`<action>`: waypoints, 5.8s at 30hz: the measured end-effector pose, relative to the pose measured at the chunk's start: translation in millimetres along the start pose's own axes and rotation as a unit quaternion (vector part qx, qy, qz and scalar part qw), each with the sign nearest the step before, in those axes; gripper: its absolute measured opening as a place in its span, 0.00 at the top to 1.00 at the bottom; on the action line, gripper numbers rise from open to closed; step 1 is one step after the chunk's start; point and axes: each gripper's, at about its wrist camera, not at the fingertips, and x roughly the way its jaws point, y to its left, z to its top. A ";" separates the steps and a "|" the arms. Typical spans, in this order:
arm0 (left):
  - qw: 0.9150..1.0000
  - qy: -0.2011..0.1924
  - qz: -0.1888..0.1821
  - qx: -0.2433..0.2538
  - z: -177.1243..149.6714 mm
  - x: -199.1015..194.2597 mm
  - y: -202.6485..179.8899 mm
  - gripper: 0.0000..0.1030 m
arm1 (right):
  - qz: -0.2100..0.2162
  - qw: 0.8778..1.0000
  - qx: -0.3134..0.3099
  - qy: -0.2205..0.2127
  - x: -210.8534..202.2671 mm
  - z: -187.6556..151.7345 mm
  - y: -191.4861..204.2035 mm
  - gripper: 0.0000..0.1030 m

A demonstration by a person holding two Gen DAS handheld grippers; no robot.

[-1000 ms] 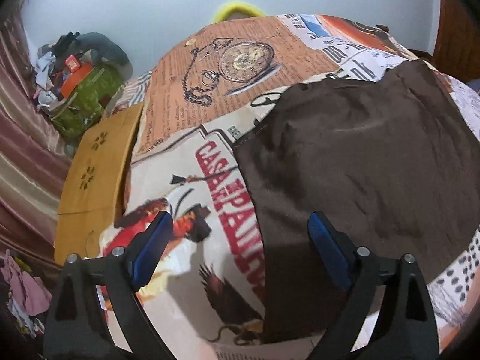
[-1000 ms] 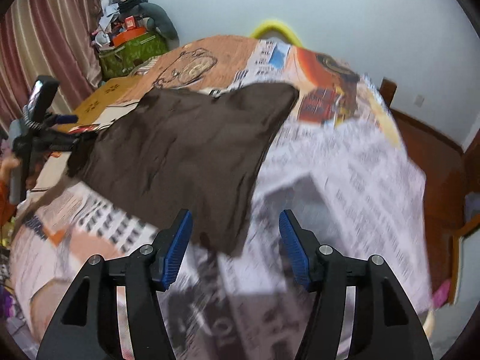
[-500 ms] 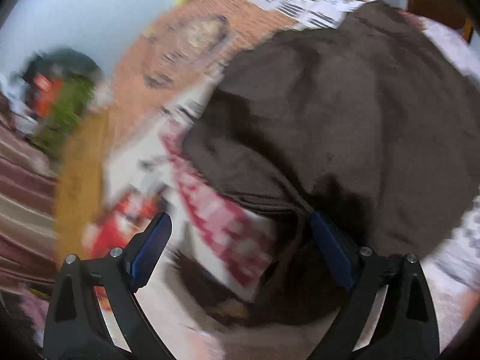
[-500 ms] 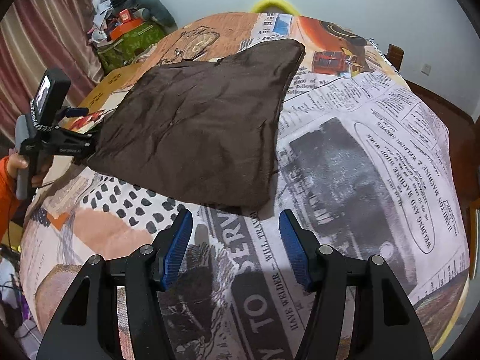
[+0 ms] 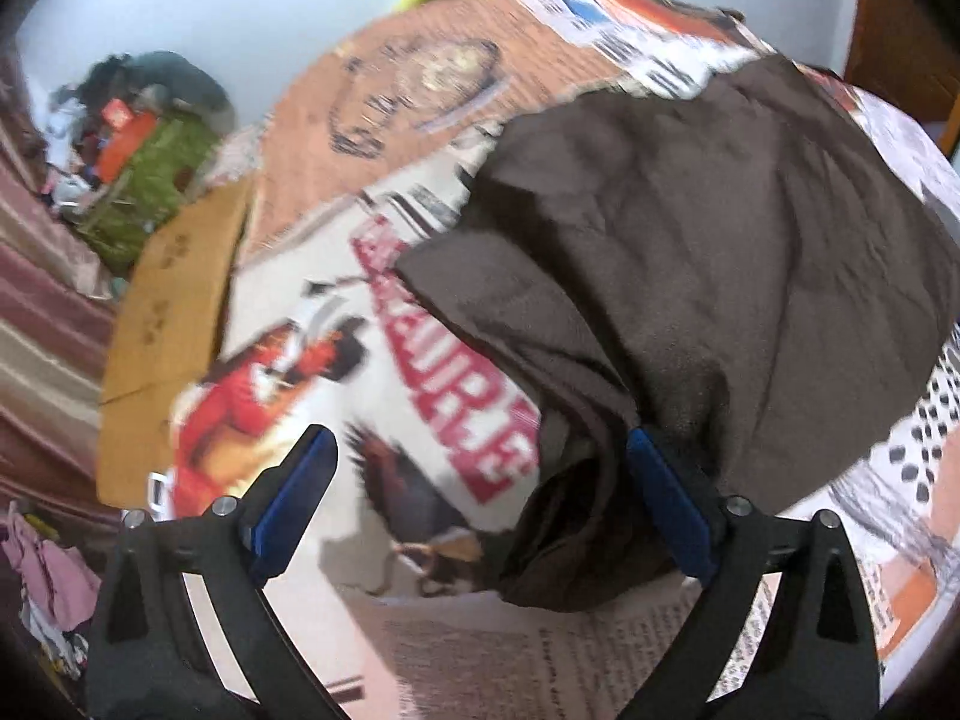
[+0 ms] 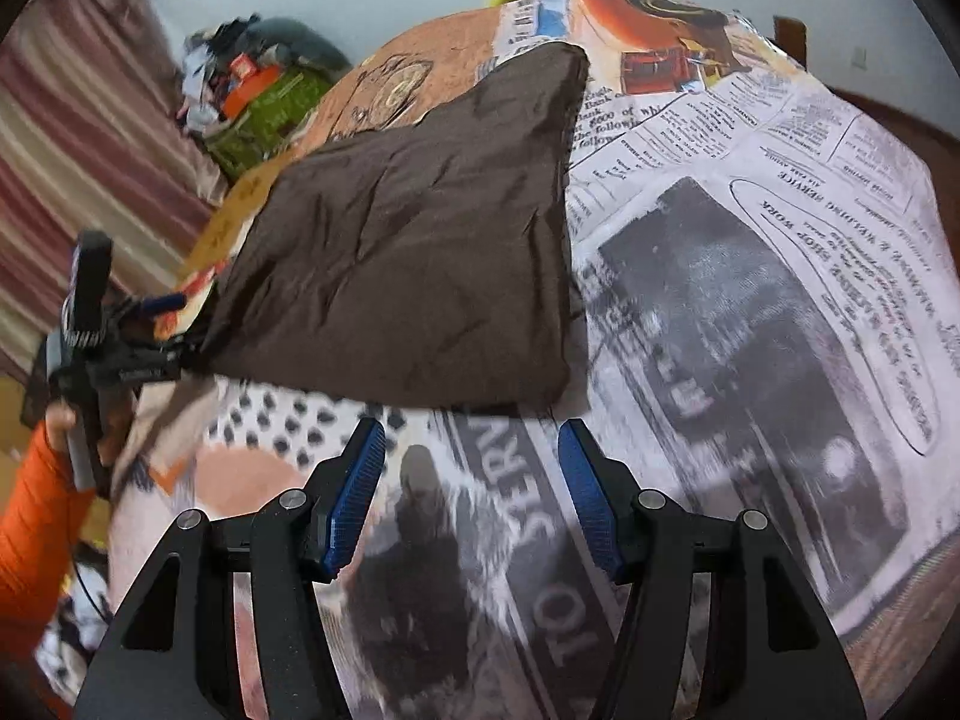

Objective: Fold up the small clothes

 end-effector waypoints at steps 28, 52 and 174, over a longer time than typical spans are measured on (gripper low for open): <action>0.992 -0.029 -0.084 -0.095 77.8 39.1 46.7 0.05 | -0.173 0.982 -0.073 -0.034 15.1 138.0 -54.3 0.89; 0.967 0.017 -0.236 -0.096 122.1 62.2 -6.6 0.92 | 0.018 0.999 -0.034 0.002 6.0 55.2 10.0 0.51; 0.953 0.009 -0.206 -0.223 -8.8 -30.8 54.6 0.49 | 0.063 0.996 -0.015 0.064 10.6 -9.3 36.5 0.55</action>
